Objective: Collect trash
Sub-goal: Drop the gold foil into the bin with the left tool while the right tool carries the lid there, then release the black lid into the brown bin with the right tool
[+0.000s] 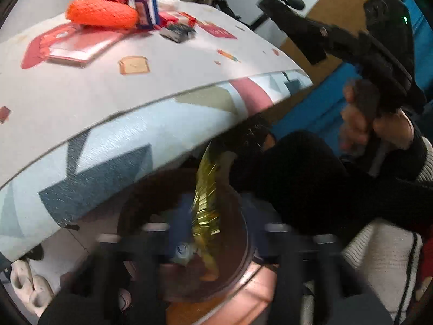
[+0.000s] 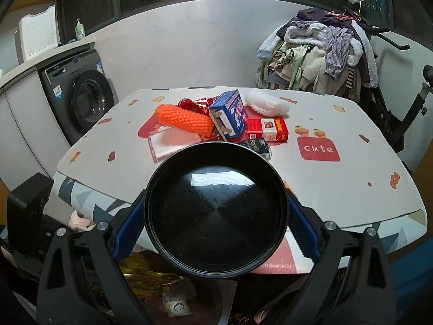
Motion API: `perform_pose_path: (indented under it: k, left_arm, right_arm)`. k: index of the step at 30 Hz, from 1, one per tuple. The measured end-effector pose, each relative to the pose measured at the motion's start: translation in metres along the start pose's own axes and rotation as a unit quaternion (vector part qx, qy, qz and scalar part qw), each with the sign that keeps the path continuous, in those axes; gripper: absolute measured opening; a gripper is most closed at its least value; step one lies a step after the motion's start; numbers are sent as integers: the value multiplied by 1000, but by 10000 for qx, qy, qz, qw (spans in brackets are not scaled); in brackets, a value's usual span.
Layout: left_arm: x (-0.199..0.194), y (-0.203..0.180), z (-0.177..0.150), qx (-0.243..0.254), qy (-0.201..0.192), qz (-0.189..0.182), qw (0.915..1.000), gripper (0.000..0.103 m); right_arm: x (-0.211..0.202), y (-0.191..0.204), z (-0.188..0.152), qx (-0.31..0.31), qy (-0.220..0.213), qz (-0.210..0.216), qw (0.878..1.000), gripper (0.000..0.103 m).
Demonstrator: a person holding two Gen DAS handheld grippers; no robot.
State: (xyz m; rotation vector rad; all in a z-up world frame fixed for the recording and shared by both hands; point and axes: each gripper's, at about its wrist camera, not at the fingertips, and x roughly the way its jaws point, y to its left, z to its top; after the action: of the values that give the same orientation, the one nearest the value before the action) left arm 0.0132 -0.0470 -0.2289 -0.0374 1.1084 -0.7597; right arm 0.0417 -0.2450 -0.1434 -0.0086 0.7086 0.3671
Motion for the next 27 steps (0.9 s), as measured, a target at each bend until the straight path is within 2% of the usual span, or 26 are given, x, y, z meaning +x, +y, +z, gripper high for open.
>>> perform_pose_path:
  k: [1, 3, 4, 6, 10, 16, 20, 27]
  left_arm:
    - [-4, 2, 2, -71, -106, 14, 9999, 56]
    - [-20, 5, 5, -289, -420, 96, 9987, 65]
    - [-27, 6, 6, -361, -571, 194, 9975, 74]
    - [-45, 5, 9, -431, -945, 464, 9935, 81]
    - [-76, -2, 9, -463, -1542, 1207, 9795, 93]
    - [-101, -5, 6, -501, -1887, 1903, 9621, 97]
    - [-115, 2, 1, -759, -2065, 2081, 9530, 97]
    - [-120, 15, -8, -1128, -2110, 2197, 9458, 97]
  right_arm:
    - [0, 0, -2, -5, 21, 0, 10000, 92]
    - [0, 1, -6, -18, 57, -1, 10000, 92]
    - [1, 1, -9, -19, 89, 2, 10000, 92]
    - [4, 2, -14, -16, 157, 19, 9999, 92]
    - [12, 11, -26, -42, 336, 95, 9994, 92]
    - [26, 36, -46, -262, 619, 334, 9972, 92]
    - [38, 54, -64, -411, 895, 516, 9938, 93]
    - [55, 77, -89, -658, 1414, 762, 9848, 93]
